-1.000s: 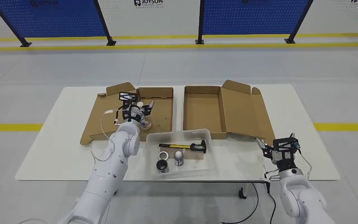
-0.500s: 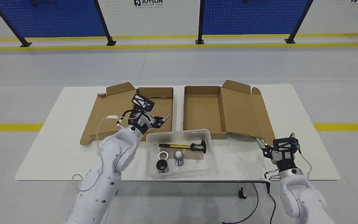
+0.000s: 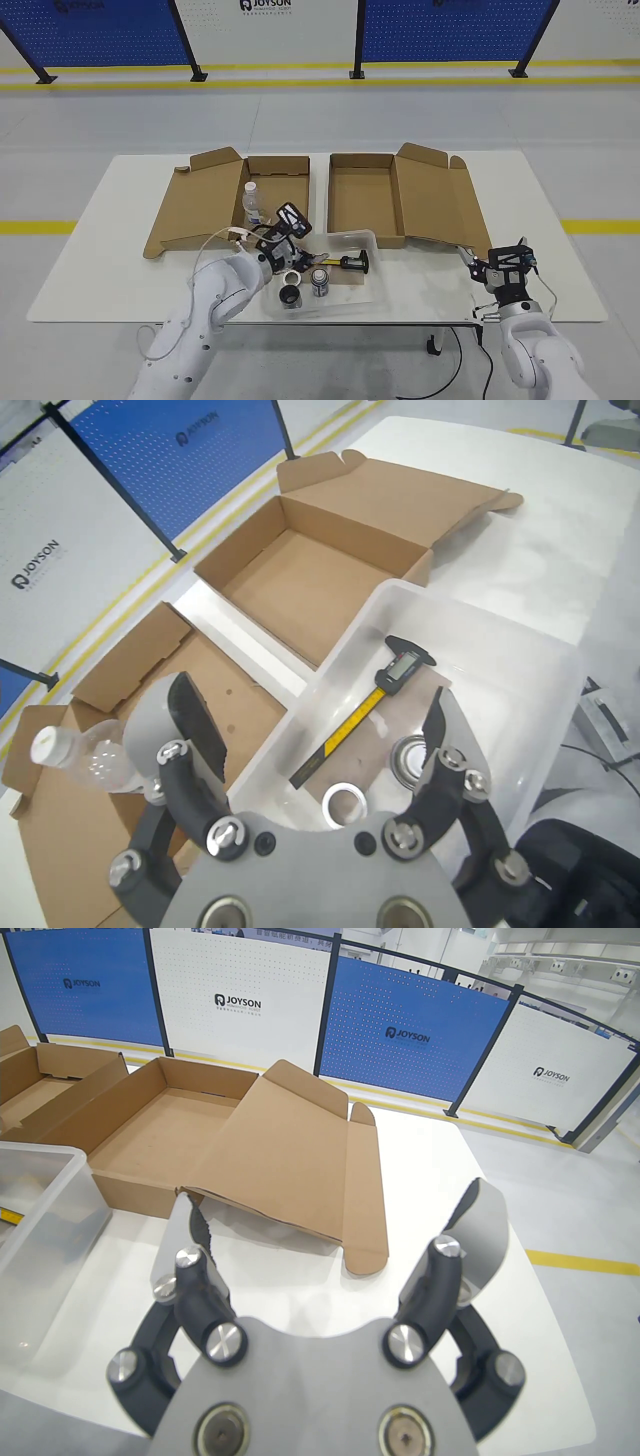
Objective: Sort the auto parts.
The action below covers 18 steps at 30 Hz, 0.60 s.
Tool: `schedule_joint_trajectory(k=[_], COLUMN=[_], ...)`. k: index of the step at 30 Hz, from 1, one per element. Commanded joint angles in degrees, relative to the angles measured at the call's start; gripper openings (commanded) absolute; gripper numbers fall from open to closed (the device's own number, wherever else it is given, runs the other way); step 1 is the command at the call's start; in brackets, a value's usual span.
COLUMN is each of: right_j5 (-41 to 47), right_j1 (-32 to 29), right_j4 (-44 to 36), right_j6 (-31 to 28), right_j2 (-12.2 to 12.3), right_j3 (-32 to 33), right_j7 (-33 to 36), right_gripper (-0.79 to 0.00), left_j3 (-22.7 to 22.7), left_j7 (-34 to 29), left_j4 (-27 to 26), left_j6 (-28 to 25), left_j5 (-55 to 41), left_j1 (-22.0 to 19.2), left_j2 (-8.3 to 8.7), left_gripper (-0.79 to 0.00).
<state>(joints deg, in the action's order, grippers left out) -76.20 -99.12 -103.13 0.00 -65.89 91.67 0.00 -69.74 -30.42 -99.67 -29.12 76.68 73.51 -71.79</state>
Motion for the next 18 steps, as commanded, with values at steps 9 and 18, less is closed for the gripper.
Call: schedule_joint_trajectory(k=[9, 18], right_j5=[0.0, 0.0], right_j1=[0.0, 0.0], right_j4=[0.0, 0.0], right_j6=[0.0, 0.0], right_j2=[0.0, 0.0], right_j3=[0.0, 0.0], right_j7=[0.0, 0.0], right_gripper=[0.0, 0.0], left_j3=[3.06, 3.44], left_j7=[-6.0, -8.28], left_j4=[0.29, 3.23], left_j6=[-2.91, 4.12], left_j5=[-6.43, -12.91], left_j1=[1.1, -0.19], left_j2=[0.1, -0.25], left_gripper=[0.0, 0.0])
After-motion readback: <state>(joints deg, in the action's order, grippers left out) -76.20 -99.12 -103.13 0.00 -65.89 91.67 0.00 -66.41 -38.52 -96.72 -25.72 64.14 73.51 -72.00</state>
